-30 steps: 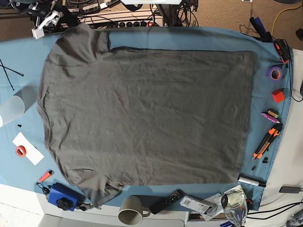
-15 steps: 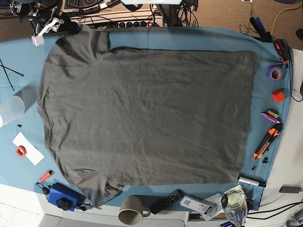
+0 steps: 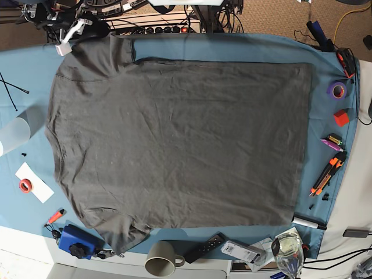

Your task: Fold the T-shirt properly

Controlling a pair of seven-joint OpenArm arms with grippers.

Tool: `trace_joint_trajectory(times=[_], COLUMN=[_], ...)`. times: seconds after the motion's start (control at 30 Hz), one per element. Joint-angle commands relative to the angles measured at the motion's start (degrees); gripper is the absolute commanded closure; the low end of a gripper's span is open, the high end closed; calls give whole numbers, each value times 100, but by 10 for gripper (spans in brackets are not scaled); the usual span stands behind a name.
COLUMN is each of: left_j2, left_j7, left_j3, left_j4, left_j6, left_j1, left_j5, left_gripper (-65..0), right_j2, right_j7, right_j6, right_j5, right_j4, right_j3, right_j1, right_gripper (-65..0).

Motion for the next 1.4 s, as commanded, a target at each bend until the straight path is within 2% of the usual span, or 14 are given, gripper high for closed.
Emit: trace_joint_trajectory(times=[0.0,0.07,0.17,0.3,0.43,0.67,0.9,0.97,1.0,1.1,1.13,1.27,1.37], left_j2=[-31,-31,-31,-31,-31,-31,46,48,48,48,50,179,295], left_j7=[-76,-79,-79,-76,70,1108,1333,1335,1335,1333,1331,1296,1458], left_j3=[-17,-17,-17,-17,-17,-17,-17,-17,-17,-17,-17,-17,-17], left_j4=[66,66,66,138,501,2037,3792,3823,3823,3823,3823,3823,3823], left_j6=[-22,-24,-24,-24,-22,0,-22,-22,-20,-17,28,706,848], left_j1=[129,127,129,131,164,350,505,422,352,2,-151,-752,-1097], left_j5=[-15,-15,-15,-15,-15,-22,-269,-269,-269,-264,-236,120,229], left_gripper=[0,0,0,0,0,0,0,0,-45,-258,-287,-288,-288], right_j2=[98,98,98,98,98,96,94,90,81,81,81,81,81], right_j7=[16,16,16,16,16,16,16,16,16,16,16,16,16], right_j6=[21,21,21,21,21,21,21,21,21,21,21,21,21], right_j5=[227,452,897,897,897,897,897,897,897,897,897,897,897], right_j4=[55,55,76,291,586,1272,1818,1821,1821,1821,1821,1821,1821], right_j3=[168,417,876,1305,1322,1322,1322,1322,1325,1322,1322,1322,1322], right_j1=[-116,-269,-463,-522,-522,-588,-632,-632,-634,-632,-632,-632,-632], right_gripper=[-28,0,0,0,0,0,0,0,0,0,0,0,0])
